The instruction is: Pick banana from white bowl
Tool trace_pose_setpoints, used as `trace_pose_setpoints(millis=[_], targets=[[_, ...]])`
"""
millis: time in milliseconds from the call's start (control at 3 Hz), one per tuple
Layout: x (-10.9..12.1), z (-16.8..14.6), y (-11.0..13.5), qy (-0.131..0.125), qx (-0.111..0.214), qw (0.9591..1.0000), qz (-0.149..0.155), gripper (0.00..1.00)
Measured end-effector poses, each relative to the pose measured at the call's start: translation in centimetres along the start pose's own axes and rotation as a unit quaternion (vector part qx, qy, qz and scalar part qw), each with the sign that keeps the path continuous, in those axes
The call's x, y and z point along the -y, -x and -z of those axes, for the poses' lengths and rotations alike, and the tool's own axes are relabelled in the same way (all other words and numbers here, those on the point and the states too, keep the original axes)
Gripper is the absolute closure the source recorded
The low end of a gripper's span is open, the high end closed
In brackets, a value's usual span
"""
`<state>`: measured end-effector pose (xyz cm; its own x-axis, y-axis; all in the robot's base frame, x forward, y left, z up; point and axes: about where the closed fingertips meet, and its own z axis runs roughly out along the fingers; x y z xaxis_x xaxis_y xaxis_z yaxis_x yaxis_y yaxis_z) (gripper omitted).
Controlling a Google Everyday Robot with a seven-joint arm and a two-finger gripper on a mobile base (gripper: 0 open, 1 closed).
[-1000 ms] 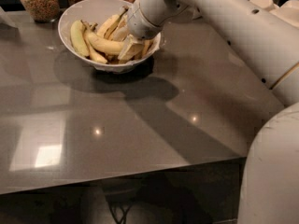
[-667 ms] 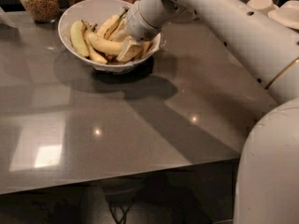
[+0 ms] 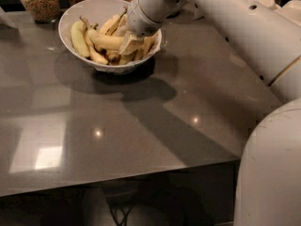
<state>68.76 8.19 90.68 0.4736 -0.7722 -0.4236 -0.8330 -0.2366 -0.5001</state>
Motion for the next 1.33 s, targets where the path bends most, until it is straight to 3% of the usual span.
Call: trace_pose_setpoints(millis=[667,1333], targets=[[-0.1,5.0,0.9,-0.018,-0.015,0.9997,-0.008,1.0],[-5.5,11.7,1.3,-0.021,0.007,0.9986,-0.048,1.0]])
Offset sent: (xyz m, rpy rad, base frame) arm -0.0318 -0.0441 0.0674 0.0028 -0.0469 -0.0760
